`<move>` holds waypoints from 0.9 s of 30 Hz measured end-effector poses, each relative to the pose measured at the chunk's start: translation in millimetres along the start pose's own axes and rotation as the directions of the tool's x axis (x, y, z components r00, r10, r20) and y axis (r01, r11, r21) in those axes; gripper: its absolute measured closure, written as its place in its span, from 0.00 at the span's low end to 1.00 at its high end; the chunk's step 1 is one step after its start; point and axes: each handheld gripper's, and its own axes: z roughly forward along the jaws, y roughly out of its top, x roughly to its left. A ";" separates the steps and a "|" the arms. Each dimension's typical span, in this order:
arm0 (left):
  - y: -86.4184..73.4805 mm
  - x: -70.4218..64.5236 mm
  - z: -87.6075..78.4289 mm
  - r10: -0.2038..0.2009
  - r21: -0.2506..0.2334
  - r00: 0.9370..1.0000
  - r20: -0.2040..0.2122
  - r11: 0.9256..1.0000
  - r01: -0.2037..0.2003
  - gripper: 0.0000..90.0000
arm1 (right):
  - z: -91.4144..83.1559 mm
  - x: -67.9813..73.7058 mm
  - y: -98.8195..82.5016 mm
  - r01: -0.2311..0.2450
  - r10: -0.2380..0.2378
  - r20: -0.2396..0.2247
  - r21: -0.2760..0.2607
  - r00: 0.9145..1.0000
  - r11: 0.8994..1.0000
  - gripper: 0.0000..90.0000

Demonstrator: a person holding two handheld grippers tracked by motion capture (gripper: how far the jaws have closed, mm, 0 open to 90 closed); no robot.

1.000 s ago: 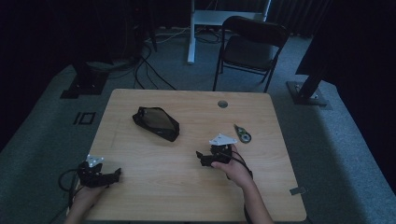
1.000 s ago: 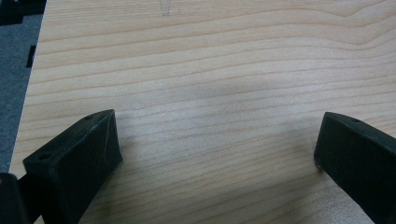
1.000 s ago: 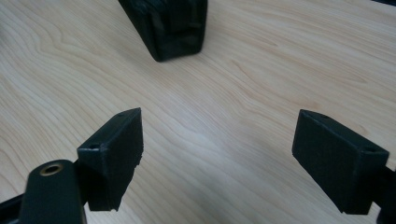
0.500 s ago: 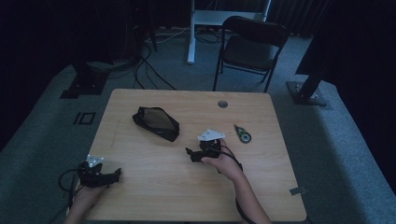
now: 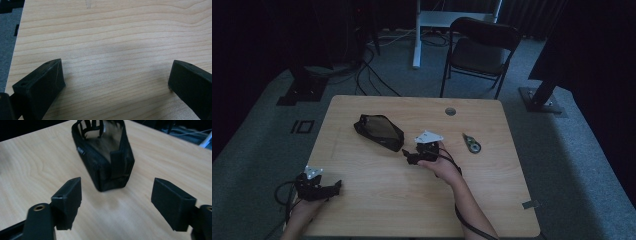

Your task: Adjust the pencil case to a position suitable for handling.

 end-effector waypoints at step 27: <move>0.0 0.0 0.0 0.000 0.000 1.000 0.000 1.000 0.000 0.01 | 50.2 -2.2 17.2 0.059 -0.061 0.032 0.062 0.998 0.996 0.60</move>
